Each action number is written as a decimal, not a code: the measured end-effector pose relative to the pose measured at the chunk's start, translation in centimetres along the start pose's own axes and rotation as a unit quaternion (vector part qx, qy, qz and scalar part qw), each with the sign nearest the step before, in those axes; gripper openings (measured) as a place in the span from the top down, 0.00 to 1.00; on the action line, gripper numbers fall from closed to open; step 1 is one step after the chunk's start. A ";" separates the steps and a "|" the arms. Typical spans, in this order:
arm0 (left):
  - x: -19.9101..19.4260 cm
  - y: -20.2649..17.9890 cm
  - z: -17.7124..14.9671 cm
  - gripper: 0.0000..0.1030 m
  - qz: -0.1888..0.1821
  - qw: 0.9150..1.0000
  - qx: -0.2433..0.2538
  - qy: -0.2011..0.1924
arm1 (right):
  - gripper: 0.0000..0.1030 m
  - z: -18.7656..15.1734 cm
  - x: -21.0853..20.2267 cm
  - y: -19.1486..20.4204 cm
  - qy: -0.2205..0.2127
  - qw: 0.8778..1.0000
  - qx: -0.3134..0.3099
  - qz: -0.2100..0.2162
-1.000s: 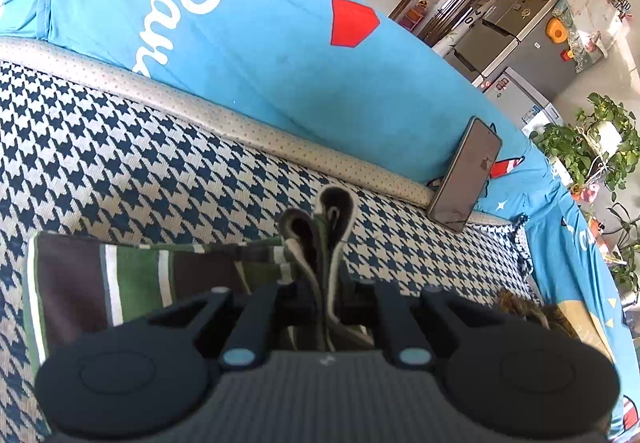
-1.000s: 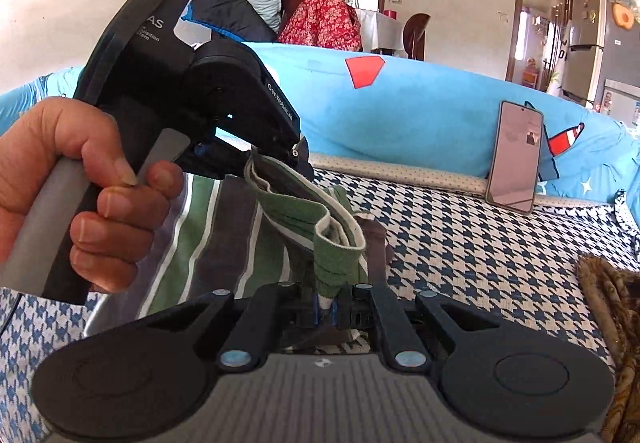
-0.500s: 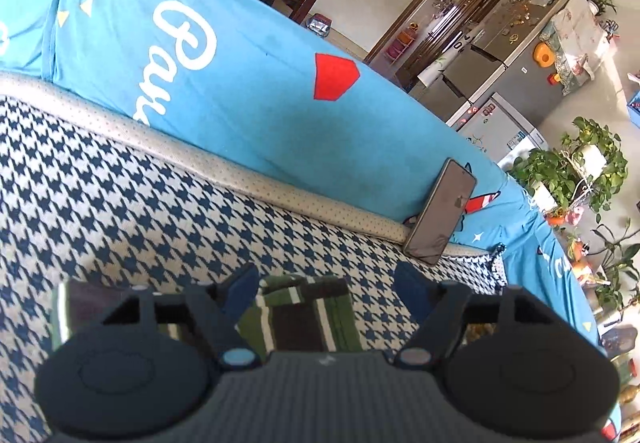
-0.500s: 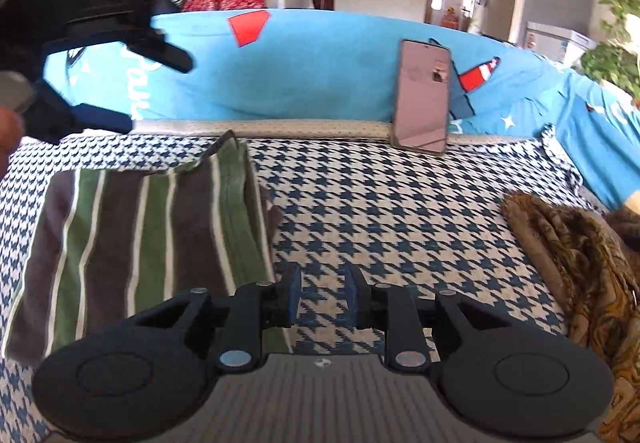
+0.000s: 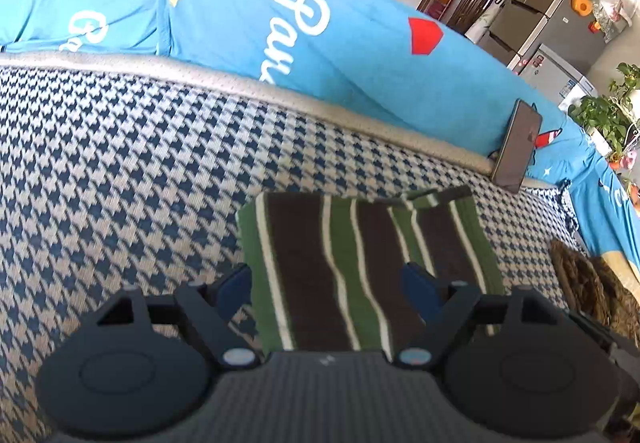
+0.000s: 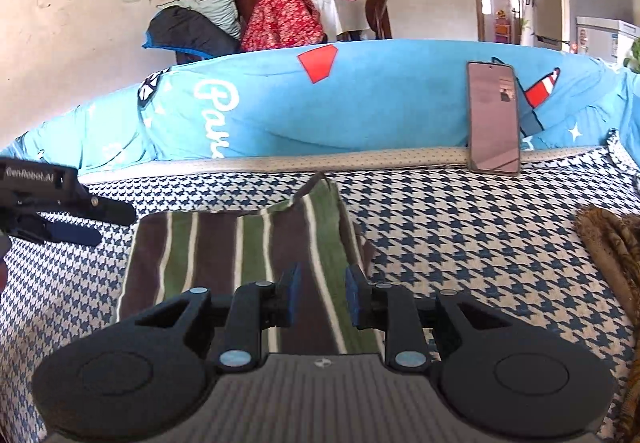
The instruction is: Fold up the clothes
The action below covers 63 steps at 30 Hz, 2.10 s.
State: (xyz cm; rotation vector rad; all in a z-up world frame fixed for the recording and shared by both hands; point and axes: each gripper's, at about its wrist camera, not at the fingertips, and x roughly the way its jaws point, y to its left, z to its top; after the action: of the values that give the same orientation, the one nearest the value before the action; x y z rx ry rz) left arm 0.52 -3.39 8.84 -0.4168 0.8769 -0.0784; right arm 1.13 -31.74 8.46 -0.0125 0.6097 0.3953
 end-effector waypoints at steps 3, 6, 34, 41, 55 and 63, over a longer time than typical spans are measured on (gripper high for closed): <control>0.6 1.3 -1.6 0.21 -0.012 1.000 -0.001 0.010 | 0.77 -0.2 0.7 0.8 0.010 1.000 -0.010 0.015; 1.2 2.6 -2.9 0.21 -0.023 1.000 -0.006 0.021 | 0.77 -0.5 1.6 1.0 0.024 0.999 -0.014 0.024; 4.3 3.0 -2.9 0.03 -0.073 0.995 -0.056 0.036 | 0.41 1.2 4.3 -0.6 0.030 0.998 0.021 -0.046; 4.8 2.8 -2.7 0.00 -0.087 0.994 -0.056 0.032 | 0.35 -0.6 4.1 -3.4 0.062 0.996 0.062 -0.013; 6.2 0.7 -3.2 0.00 -0.125 0.991 -0.023 0.038 | 0.32 -2.4 5.3 -4.2 0.089 0.992 0.089 0.028; 5.4 0.1 -3.9 0.46 -0.071 0.997 0.016 0.018 | 0.62 -2.4 5.5 -3.3 0.090 0.992 0.084 0.039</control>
State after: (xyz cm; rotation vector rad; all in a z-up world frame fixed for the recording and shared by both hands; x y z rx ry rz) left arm 0.98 -5.85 2.68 -0.4488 0.8797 -0.2313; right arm 5.10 -33.19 3.07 0.1375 0.8218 0.4199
